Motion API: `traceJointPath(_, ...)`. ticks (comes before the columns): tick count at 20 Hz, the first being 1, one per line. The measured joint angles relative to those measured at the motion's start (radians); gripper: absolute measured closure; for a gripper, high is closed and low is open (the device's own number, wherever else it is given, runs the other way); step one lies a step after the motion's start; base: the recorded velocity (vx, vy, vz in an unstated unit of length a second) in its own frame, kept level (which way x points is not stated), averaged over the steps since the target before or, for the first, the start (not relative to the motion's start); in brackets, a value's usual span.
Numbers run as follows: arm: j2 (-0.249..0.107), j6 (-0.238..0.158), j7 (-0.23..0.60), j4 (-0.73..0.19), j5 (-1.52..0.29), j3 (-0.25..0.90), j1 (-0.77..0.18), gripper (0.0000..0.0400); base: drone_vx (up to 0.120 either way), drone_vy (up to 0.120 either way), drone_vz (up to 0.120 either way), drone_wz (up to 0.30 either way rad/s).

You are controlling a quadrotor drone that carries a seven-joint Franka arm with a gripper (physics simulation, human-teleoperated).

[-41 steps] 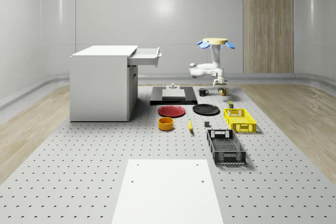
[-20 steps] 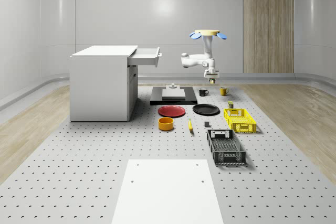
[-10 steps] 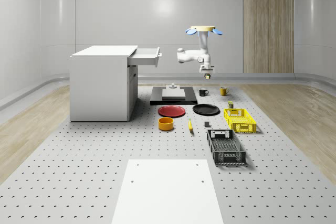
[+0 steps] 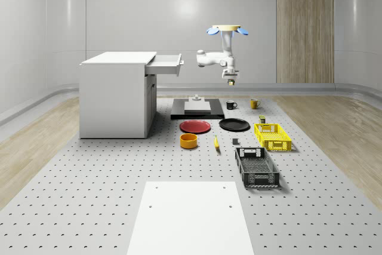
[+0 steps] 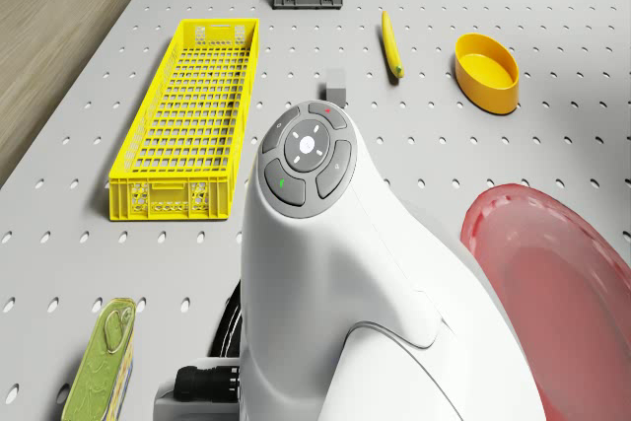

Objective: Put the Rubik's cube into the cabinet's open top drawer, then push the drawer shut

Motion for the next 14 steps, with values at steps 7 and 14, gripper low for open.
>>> traceJointPath(7,-0.015,0.014,0.002,0.000,0.006,0.002,-0.002,0.0080,0.017,-0.120,0.120,0.000)
traceJointPath(14,-0.028,0.026,0.003,0.001,0.011,0.004,-0.004,0.0080,0.040,-0.120,0.120,0.000)
